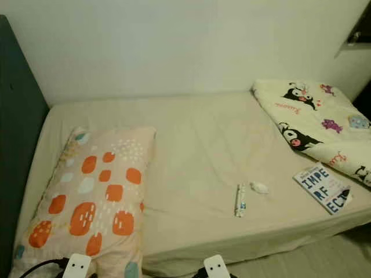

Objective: Clean up the room

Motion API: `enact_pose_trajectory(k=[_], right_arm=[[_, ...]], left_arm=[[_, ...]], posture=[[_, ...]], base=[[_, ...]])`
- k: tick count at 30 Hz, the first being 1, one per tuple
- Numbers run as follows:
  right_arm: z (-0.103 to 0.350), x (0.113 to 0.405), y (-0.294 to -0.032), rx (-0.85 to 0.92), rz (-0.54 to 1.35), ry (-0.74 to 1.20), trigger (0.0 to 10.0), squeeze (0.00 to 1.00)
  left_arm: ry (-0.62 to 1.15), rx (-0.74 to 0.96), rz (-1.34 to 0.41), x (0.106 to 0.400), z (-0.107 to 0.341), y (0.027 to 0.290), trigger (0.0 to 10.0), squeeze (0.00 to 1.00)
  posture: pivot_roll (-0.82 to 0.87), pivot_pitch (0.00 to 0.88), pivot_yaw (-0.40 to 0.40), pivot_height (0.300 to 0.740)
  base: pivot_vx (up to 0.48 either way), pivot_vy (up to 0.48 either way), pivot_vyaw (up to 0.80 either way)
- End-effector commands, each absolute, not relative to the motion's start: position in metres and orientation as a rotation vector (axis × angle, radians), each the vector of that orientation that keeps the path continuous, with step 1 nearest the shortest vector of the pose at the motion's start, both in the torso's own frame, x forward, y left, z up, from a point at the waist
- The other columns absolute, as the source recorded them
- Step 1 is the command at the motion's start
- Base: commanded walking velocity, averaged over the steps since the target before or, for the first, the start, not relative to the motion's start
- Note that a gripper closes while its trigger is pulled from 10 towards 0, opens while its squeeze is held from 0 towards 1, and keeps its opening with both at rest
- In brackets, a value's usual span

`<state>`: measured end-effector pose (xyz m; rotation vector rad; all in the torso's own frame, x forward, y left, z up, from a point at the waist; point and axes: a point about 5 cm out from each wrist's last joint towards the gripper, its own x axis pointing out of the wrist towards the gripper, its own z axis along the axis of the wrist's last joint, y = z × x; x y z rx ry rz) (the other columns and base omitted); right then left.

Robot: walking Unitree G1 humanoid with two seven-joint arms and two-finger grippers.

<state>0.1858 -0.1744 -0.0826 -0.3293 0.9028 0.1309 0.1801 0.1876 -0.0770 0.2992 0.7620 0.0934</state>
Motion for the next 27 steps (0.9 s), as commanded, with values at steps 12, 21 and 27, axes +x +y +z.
enact_pose_trajectory(k=[12,21,27], right_arm=[[-0.086,0.179,-0.18,-0.357,0.141,0.93,10.0,0.0],[-0.086,0.179,-0.179,-0.354,0.142,0.929,10.0,0.0],[-0.085,0.181,-0.179,-0.355,0.146,0.923,10.0,0.0]], left_arm=[[0.783,0.303,0.11,0.175,-0.08,0.189,10.0,0.0],[0.792,0.315,0.109,0.173,-0.08,0.193,10.0,0.0],[0.792,0.32,0.105,0.172,-0.081,0.192,10.0,0.0]], posture=[[0.04,0.0,-0.011,0.74],[0.04,0.0,-0.017,0.74],[0.04,0.0,-0.019,0.74]], base=[[0.0,0.0,0.0],[0.0,0.0,0.0],[0.0,0.0,0.0]])
